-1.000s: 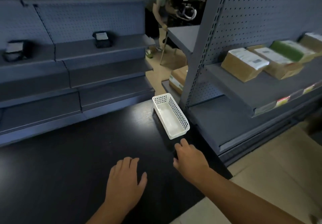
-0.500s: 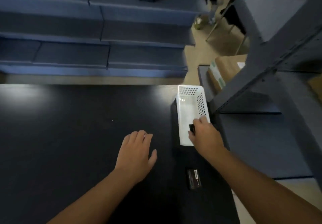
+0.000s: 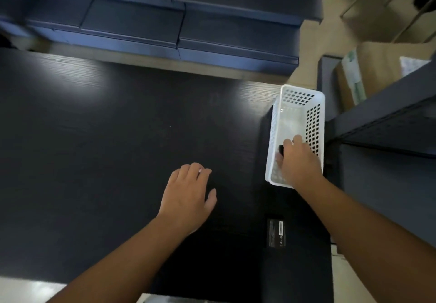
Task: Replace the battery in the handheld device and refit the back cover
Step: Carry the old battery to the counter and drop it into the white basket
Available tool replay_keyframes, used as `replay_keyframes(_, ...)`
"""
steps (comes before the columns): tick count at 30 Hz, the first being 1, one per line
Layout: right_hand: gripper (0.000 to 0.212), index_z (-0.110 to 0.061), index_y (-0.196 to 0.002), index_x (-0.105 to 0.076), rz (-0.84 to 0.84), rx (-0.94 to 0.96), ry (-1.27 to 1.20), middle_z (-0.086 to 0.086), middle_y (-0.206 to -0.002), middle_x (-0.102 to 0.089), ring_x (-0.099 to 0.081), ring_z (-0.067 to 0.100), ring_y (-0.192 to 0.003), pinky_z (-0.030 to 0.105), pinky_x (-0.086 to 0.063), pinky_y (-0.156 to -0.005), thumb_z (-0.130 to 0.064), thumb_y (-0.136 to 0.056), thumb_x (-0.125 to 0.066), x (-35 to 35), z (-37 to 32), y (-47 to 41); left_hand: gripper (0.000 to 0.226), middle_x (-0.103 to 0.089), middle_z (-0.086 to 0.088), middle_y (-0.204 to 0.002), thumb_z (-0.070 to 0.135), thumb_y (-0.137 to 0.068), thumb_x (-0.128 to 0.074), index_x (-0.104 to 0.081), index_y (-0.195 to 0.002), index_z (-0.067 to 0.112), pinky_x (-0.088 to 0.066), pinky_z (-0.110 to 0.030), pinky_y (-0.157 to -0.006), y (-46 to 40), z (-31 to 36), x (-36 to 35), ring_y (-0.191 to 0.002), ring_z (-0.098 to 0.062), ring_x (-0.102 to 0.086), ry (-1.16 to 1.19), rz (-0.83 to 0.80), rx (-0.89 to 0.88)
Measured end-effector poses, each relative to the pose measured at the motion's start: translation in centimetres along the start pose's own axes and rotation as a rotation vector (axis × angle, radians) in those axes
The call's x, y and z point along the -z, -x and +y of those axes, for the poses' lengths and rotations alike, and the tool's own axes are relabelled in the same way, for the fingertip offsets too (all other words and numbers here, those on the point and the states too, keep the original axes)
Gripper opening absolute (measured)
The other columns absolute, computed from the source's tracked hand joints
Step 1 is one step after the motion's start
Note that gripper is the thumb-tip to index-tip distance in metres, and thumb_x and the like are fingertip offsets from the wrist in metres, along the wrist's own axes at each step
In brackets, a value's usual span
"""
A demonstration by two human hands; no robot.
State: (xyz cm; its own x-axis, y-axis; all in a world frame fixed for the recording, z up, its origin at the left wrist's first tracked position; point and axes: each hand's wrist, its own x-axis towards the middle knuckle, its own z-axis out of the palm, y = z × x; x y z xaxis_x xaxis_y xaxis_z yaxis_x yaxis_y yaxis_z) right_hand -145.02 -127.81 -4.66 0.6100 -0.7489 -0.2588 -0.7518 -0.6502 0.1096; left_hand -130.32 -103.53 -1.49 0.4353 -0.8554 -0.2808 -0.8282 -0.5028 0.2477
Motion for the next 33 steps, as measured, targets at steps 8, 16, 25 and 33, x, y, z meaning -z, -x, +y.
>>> replay_keyframes(8,0.045,-0.009,-0.123,-0.065,0.122,0.532,-0.234,0.014,-0.128,-0.061,-0.063,0.035,-0.112,0.044,-0.057,-0.090,-0.028,-0.083,-0.073,-0.3,0.8,14.6,0.052,-0.055,0.001,-0.137,0.048,-0.098,-0.048,-0.049,-0.141,0.020,-0.043,-0.037,-0.109,1.8,-0.5,1.3,-0.125,-0.017,-0.050,0.026,-0.012,-0.050)
replay_keyframes(16,0.071,-0.025,-0.163,-0.020,-0.340,0.487,-0.075,0.007,-0.171,-0.011,-0.011,0.023,-0.157,0.032,-0.027,-0.123,-0.029,-0.102,-0.057,-5.6,1.6,17.9,0.052,-0.052,0.003,-0.139,0.049,-0.099,-0.044,-0.046,-0.143,0.021,-0.040,-0.035,-0.111,7.9,-0.7,0.8,-0.126,-0.016,-0.048,0.013,0.032,0.091)
replay_keyframes(25,0.060,-0.025,-0.145,-0.048,-0.270,0.634,-0.076,-0.001,-0.147,-0.033,-0.036,0.017,-0.137,0.028,-0.043,-0.107,-0.037,-0.089,-0.066,1.9,-5.8,16.7,0.052,-0.055,0.006,-0.137,0.052,-0.097,-0.047,-0.048,-0.142,0.026,-0.042,-0.034,-0.110,15.4,-6.0,2.6,-0.126,-0.014,-0.050,0.031,0.102,0.298)
replay_keyframes(33,0.055,-0.017,-0.139,-0.050,-0.093,1.017,0.028,0.006,-0.140,-0.037,-0.039,0.025,-0.129,0.041,-0.053,-0.099,-0.030,-0.090,-0.071,14.8,-28.9,18.4,0.052,-0.053,0.009,-0.138,0.053,-0.096,-0.051,-0.046,-0.142,0.031,-0.041,-0.035,-0.112,23.4,-16.4,6.6,-0.128,-0.012,-0.048,0.121,0.257,0.506)
